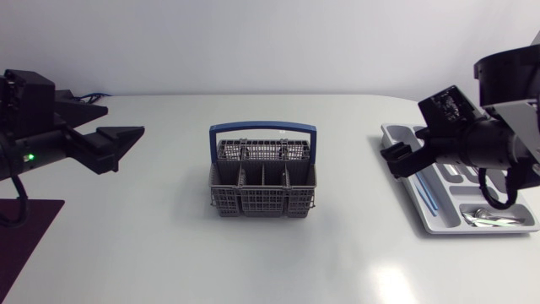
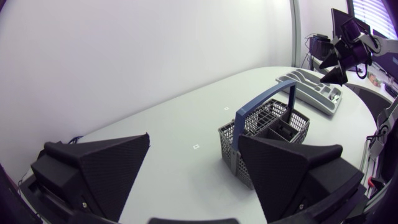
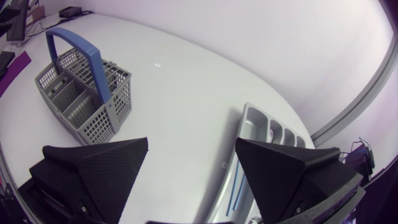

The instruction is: Sort the cutlery from the basket into the organizer compartments.

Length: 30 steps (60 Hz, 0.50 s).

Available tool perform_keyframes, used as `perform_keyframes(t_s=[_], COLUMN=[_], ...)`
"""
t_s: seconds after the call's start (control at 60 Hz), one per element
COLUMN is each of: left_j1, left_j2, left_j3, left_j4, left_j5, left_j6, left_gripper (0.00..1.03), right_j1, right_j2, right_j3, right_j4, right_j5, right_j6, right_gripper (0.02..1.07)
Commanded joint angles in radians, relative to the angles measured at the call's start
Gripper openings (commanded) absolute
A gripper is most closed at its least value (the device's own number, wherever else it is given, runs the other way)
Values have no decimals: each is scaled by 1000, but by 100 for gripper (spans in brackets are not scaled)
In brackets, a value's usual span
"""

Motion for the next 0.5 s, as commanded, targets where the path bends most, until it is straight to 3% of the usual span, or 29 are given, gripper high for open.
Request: perform_keyframes(t_s=[0.0, 0.3, 0.483], left_j1=[16, 29, 87], left_j2=[-45, -163, -206], left_j3=[-38, -92, -111], left_j4=[-7, 2, 16], left_j5=[2, 5, 76], left_j6=[-36, -102, -157], left_gripper=[99, 99, 99], right_j1=[-17, -73, -83], right_j2=[-84, -273, -337], right_j3=[-51, -128, -172], right_j4=[27, 88, 93], right_j5=[29, 92, 97], right_j6=[11, 74, 67], right_gripper=[103, 103, 103])
